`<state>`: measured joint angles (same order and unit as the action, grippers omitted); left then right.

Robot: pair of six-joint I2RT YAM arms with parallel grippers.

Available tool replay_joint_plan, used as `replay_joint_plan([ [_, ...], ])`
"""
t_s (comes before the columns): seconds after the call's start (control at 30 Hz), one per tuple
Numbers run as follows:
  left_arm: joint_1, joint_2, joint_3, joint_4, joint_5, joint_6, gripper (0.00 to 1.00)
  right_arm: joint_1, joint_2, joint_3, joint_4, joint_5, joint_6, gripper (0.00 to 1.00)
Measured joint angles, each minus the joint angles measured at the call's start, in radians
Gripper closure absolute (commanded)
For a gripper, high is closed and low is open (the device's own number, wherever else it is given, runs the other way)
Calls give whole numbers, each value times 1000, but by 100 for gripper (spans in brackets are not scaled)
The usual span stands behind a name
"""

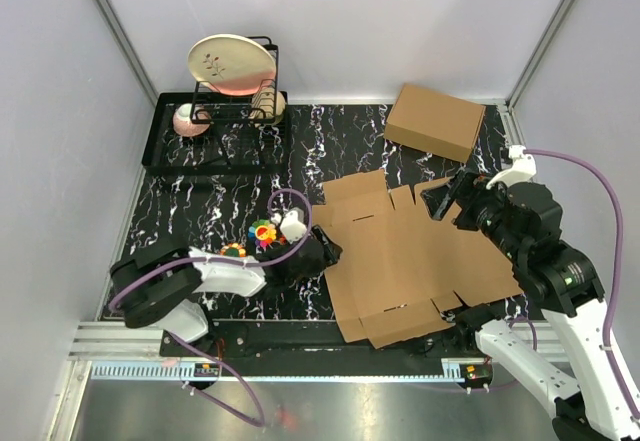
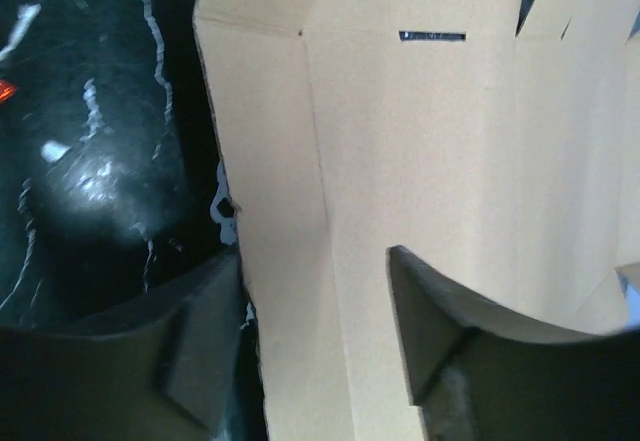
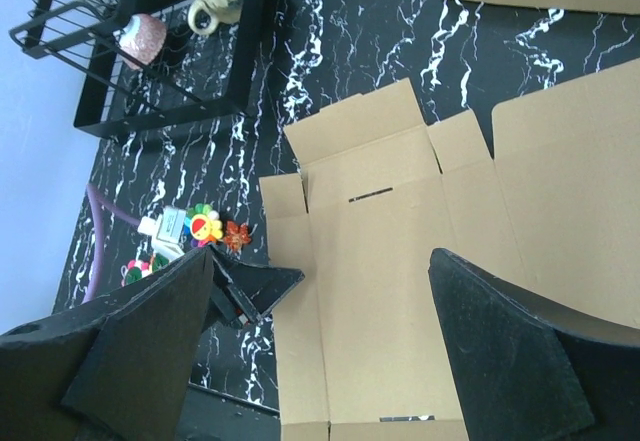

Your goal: Fold the paper box

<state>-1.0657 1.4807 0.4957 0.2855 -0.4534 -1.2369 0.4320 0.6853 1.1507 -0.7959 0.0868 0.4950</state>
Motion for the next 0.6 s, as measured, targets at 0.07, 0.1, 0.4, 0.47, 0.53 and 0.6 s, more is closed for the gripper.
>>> replay_joint_plan([
  [0.07,14,47,1,68,37,21,64,0,-1,-21,5,0,0,5],
  [0.1,22,67,1,98,57,32,66,0,-2,-30,5,0,0,5],
  [0.4,110,53,52,154,354,245,100,0,-3,-66,-2,7,-7,5],
  [0.47,164,-31,92,74,425,311,100,0,0,-43,-16,8,-15,4],
  [0.53,228,-124,180,-48,482,390,100,0,3,-10,-18,8,-25,4],
  [0.6,291,-185,332,-193,528,492,100,0,3,31,-20,9,-32,4],
])
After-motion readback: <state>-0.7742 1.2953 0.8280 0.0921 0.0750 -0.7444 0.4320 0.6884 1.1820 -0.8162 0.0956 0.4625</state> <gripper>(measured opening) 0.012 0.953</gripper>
